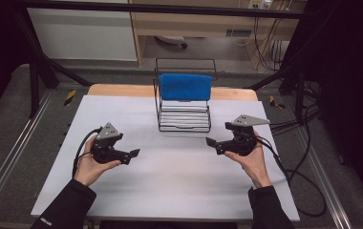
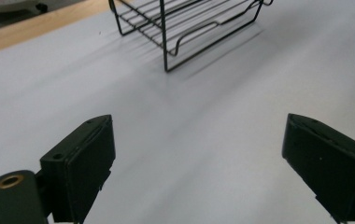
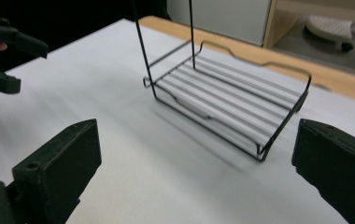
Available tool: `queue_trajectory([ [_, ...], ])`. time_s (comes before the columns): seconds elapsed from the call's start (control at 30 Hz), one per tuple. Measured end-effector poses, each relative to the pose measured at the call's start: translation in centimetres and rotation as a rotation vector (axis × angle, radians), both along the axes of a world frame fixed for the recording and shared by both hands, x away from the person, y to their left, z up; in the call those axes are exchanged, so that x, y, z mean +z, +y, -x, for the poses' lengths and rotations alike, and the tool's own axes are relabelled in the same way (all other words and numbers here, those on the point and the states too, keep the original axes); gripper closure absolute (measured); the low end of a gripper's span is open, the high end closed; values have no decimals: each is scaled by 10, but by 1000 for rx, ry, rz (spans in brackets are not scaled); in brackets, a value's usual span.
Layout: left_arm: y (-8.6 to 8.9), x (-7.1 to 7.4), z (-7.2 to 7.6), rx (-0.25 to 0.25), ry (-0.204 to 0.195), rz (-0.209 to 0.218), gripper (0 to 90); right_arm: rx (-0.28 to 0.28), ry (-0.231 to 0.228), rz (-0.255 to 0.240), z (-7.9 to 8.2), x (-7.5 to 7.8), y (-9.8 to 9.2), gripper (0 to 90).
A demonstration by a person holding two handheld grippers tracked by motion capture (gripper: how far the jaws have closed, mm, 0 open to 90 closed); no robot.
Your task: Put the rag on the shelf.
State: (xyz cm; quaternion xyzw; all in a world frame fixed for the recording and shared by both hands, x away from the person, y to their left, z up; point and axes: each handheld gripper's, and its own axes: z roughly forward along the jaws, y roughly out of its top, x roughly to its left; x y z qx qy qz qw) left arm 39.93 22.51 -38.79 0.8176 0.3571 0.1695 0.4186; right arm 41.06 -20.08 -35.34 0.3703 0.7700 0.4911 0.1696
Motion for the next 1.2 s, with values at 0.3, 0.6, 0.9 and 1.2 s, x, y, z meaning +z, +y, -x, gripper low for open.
queue_trajectory([
  [0.3,23,-27,16,37,26,-1,80,0,65,17,12,-40,-13,7],
  [0.6,44,-42,30,42,20,17,75,8,119,35,27,-69,-34,7],
  [0.9,56,-50,39,39,11,20,76,18,146,27,42,-87,-58,7],
  [1.2,59,-55,41,37,21,19,76,32,162,39,46,-92,-62,7],
])
